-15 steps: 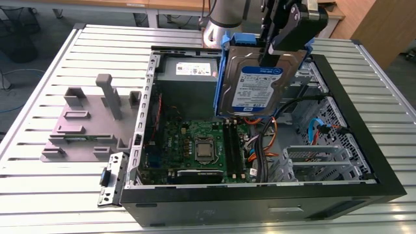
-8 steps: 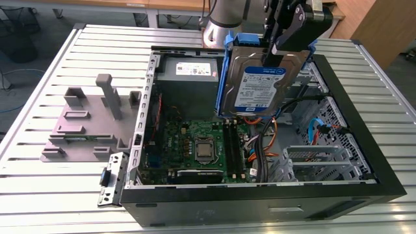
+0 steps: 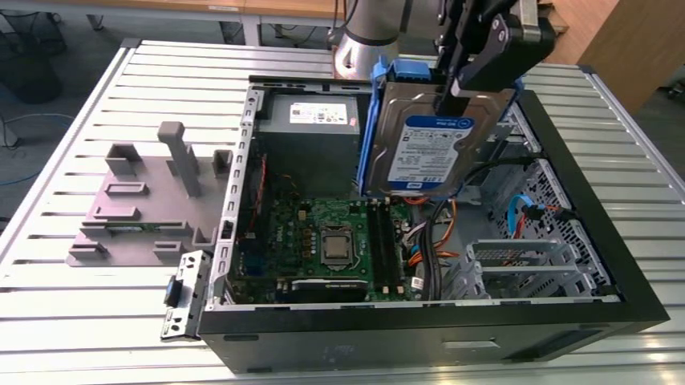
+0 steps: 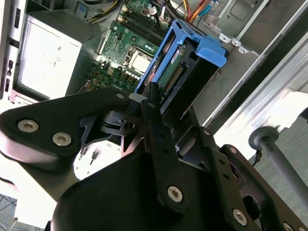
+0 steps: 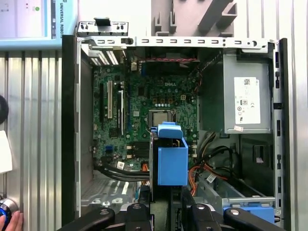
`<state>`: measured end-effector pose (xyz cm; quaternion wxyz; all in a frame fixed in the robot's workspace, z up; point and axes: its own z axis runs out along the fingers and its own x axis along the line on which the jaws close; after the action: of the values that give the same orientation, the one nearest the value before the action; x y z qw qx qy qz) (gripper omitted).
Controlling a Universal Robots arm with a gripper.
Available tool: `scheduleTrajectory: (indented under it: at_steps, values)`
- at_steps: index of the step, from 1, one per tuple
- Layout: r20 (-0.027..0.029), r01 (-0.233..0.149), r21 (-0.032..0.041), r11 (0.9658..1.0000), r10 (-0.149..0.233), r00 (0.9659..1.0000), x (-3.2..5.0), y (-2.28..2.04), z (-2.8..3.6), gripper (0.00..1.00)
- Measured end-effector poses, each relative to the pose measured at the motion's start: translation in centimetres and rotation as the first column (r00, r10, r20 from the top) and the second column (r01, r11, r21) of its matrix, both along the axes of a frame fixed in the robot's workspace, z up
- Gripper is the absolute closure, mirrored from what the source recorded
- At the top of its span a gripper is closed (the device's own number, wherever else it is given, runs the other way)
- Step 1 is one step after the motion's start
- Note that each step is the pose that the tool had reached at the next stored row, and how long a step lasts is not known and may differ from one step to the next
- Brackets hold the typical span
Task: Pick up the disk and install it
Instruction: 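Pick up the disk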
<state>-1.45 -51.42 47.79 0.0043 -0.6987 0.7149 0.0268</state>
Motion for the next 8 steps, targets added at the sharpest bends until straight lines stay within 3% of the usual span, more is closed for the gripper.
scheduleTrajectory:
  at_steps: [8]
  values:
    - [0.0000,0.001,0.0000,1.0000,-0.001,1.0000,0.18,-1.49,-0.05,0.65]
